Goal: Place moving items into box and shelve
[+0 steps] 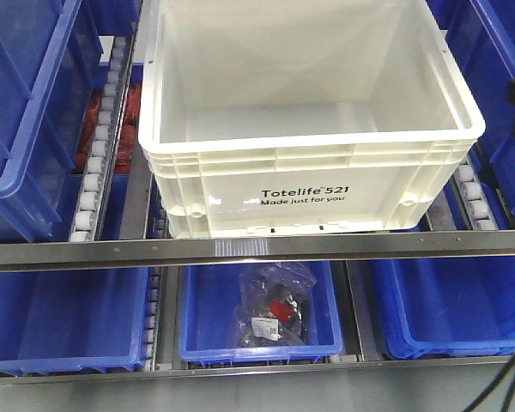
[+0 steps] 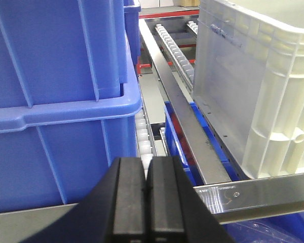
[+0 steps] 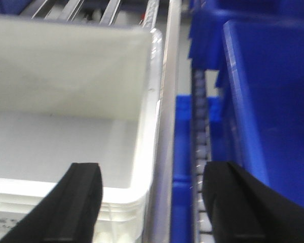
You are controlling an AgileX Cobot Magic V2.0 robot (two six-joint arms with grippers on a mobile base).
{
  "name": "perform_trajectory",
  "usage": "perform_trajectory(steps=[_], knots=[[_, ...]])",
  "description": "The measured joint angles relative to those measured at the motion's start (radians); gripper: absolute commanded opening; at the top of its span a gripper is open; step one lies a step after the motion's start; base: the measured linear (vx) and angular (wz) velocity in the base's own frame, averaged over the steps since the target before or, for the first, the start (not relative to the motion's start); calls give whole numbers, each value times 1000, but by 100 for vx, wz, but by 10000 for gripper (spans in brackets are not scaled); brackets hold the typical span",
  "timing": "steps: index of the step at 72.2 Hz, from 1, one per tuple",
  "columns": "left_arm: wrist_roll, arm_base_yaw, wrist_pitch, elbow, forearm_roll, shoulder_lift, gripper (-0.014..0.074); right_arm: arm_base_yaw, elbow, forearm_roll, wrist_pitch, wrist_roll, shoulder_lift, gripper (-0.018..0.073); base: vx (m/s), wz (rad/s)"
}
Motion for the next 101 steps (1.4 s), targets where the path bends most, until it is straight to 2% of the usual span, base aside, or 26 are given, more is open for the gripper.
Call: perform_trajectory(steps=[10,22,30,36,48,54,70,84,101], knots=[[1,0,3,0,0,0,-6,-22,127,-13,-64,5,-169,240,0,0],[1,0,4,0,0,0,-6,-23,266,-28,-88,9,-363,-17,0,0],[1,0,4,0,0,0,-6,-23,318,-49,-95,9,-462,-11,0,0],[1,0,4,0,0,0,-6,-23,357,-121,-121,36,-538,-9,0,0],[1,0,4,0,0,0,-6,-23,456,-312,-154,266,-630,-8,0,0],[1,0,4,0,0,0,-6,-23,512,-350,-155,320,-663,-8,0,0],[1,0,4,0,0,0,-6,-23,671,-359,-161,335,-802,-6,0,0],[1,0,4,0,0,0,-6,-23,801,-311,-173,337,-870,-6,0,0],[1,0,4,0,0,0,-6,-23,812,-297,-214,323,-870,-6,0,0]])
